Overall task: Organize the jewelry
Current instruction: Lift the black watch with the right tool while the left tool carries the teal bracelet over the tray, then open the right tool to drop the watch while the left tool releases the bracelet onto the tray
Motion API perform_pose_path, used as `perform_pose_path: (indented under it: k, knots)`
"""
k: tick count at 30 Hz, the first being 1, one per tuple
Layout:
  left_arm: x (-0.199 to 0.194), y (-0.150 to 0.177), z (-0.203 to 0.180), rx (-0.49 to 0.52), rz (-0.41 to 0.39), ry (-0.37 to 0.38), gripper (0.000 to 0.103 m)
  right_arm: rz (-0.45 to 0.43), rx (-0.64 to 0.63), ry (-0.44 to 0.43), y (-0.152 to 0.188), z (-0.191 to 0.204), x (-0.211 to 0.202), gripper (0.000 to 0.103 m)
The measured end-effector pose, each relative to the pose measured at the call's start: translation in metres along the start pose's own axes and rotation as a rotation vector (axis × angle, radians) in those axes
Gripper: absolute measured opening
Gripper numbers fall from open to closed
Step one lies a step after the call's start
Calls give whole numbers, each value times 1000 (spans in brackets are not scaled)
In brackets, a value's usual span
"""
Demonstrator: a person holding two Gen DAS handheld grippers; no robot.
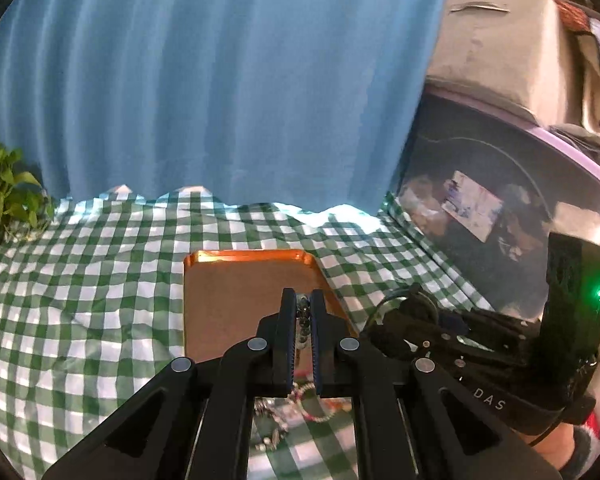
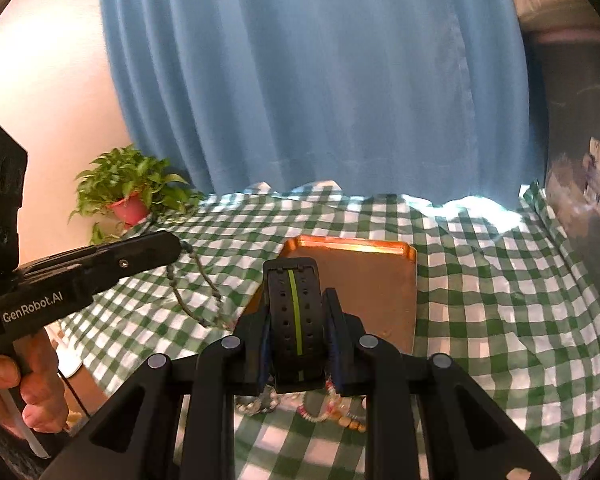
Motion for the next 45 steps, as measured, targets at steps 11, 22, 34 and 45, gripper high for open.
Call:
perform_pose_path:
  k: [11,22,34,45]
  knots:
    - [76,-21,21,-19,4,42,7,68,80,22,-20,-38,82,21]
    - [164,7,58,-110,96,141,7,131,171,-101,-18,-57,163,21]
    - [238,44,107,-169,309,-61,7,313,330,-283,12,-68,236,21]
    - [231,53,106,4,305,-285,7,289,117,22,7,-78,231,21]
Point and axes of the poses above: each gripper's, at about its wrist camera, not at the fingertips, and x roughly the way its jaws point, z to its left, y to its underside, the point moved 7 cm from there along x, roughly the way its jaws point, and after that the axes turned 6 degrees about z, right-handed, at the moved point
